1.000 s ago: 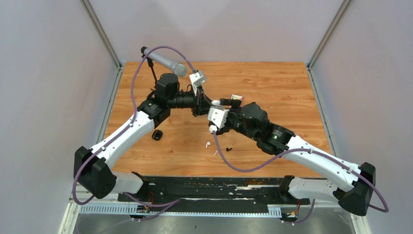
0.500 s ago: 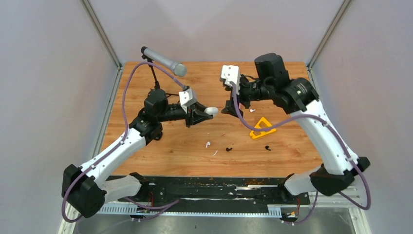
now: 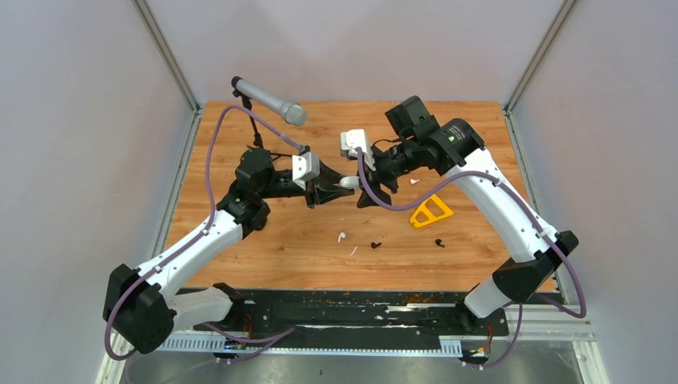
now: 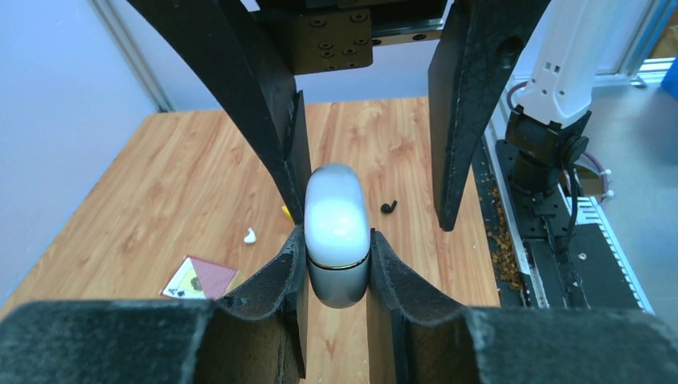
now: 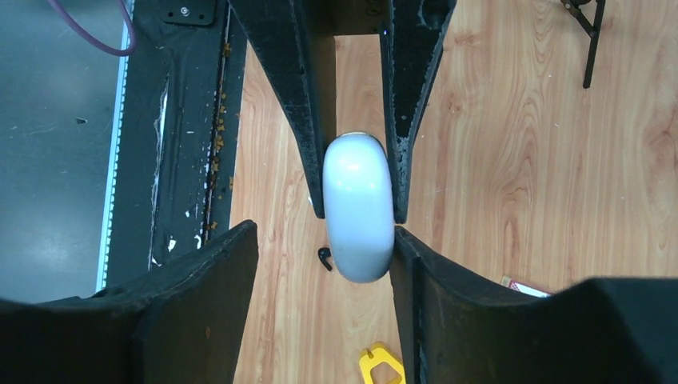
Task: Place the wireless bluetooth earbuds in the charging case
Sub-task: Open the charging case.
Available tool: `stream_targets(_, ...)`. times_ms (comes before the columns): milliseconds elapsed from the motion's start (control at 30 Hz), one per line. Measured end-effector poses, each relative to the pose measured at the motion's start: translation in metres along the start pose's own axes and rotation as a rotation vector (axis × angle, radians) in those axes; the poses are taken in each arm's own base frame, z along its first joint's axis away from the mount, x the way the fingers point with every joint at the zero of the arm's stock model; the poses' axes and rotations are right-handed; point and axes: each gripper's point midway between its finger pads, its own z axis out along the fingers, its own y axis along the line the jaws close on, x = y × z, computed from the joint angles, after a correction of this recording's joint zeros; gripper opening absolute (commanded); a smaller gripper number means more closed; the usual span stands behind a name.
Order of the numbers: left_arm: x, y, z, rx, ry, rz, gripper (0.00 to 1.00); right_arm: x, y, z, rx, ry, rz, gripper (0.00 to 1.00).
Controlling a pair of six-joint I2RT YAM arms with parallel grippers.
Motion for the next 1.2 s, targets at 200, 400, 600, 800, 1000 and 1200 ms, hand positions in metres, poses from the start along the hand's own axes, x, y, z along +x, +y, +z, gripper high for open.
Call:
stream_targets(200, 0.003, -0.001, 0.006, 0.044, -0.015, 0.004, 0.03, 0.003, -0.001, -0.001, 0.008, 0.015, -0.002, 0.46)
stream_targets(400, 0.005, -0.002, 0.008, 0.060, -0.018, -0.002, 0.03, 0.006, -0.004, -0.002, 0.029, 0.033, -0.005, 0.45)
stream_targets(600, 0.012, -0.002, 0.010, 0.073, -0.009, -0.023, 0.16, 0.009, -0.008, -0.003, 0.053, 0.052, -0.004, 0.23)
stream_targets(800, 0.015, -0.003, 0.011, 0.083, -0.005, -0.038, 0.42, 0.010, -0.011, -0.004, 0.069, 0.060, -0.003, 0.04)
stream_targets(1000, 0.011, 0.002, 0.012, 0.048, -0.018, -0.057, 0.50, 0.011, -0.011, -0.004, 0.076, 0.066, 0.008, 0.03)
stream_targets(1200, 0.017, 0.002, 0.011, 0.032, -0.018, -0.091, 0.48, 0.005, -0.012, -0.010, 0.087, 0.063, 0.017, 0.02)
